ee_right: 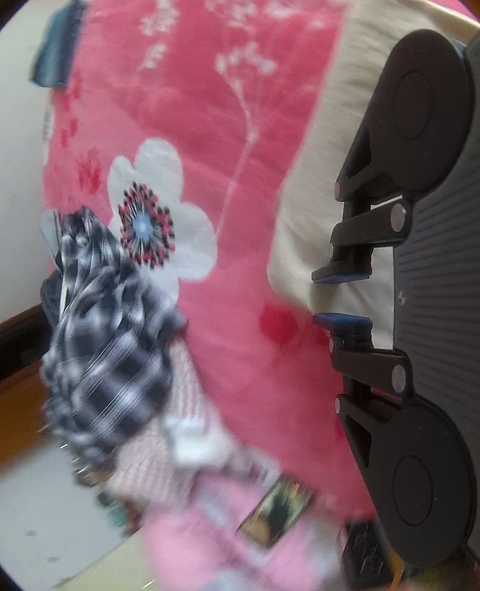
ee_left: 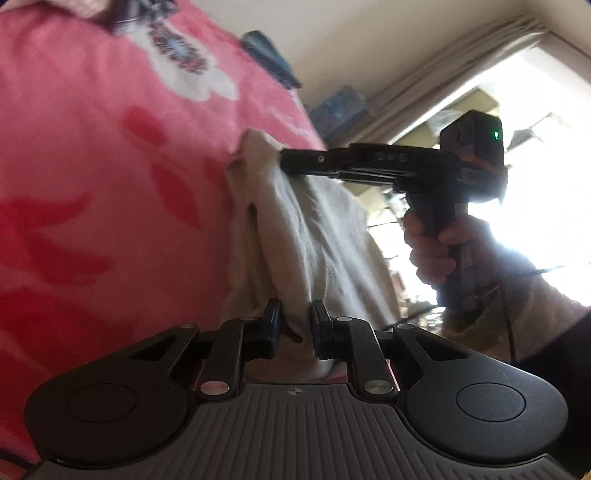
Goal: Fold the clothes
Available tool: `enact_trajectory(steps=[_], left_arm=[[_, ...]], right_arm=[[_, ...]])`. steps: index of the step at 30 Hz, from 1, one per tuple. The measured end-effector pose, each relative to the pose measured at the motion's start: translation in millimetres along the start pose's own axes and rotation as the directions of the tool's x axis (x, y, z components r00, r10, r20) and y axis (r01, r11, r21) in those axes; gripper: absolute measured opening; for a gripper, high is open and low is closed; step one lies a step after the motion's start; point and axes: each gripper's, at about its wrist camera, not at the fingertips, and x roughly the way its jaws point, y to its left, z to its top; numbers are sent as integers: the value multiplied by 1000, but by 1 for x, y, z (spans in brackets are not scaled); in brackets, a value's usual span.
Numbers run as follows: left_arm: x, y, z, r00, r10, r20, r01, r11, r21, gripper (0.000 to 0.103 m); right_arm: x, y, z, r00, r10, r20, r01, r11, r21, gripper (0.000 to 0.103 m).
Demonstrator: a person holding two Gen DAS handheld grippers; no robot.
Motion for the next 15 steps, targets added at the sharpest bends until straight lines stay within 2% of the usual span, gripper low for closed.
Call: enact_trajectory(steps=[1,2,3,5,8,12,15], left_arm=[[-2,-2,1,1000,12,3,-12,1000,8,17],[-4,-3,2,1000,23,5,-23,1000,15,19],[-7,-5,3,999,35,8,-35,999,23,20],[-11,-8,4,998,58,14,-59,998,38,33],[-16,-19,14,992,99,76,-102,994,45,35],[-7,-47,31,968,181,176,-203,972,115,35],[12,-64,39,949,259,177,-291,939,183,35]], right_arm=[[7,1,1,999,-46,-2,46,999,-13,11],[9,0,3,998,-59,-1,59,998,-2,11],[6,1,6,998,-56,5,56,998,-9,11],[-4,6,14,999,-49,23,50,997,-56,13],[-13,11,25,999,-44,10,44,994,-97,14],[-19,10,31,999,-49,-14,48,995,-83,14],[-17,7,27,998,-59,-20,58,997,-43,14]])
